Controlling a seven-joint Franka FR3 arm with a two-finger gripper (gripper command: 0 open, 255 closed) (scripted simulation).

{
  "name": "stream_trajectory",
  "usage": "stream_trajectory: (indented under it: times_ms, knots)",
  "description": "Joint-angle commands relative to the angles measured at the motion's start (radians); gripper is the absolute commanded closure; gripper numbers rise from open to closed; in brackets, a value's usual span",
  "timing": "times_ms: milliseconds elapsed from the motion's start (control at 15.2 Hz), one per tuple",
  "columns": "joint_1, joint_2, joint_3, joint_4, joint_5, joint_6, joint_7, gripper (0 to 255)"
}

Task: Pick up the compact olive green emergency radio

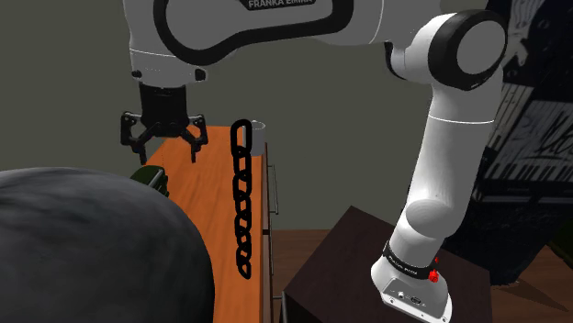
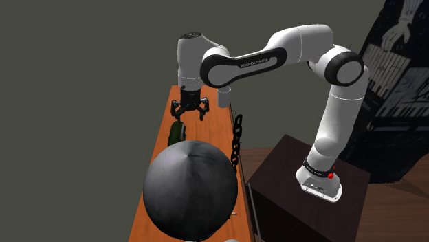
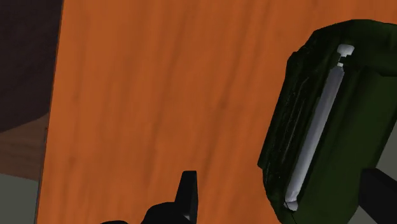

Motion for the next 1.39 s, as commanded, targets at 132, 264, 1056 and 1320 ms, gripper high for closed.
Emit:
stream_trajectory:
  times_ms: [132, 264, 1056, 1320]
  knots:
    - [0.113, 0.218, -0.015, 0.225, -0.142, -0.062, 0.166, 0]
    - [0.133, 0.249, -0.025, 0.25, -0.158, -0.061, 0.184, 0]
    - [0.118, 0.246, -0.029, 0.155, -0.158, 0.029, 0.186, 255]
    - [0.118, 0.245, -0.029, 0.155, -0.158, 0.029, 0.186, 255]
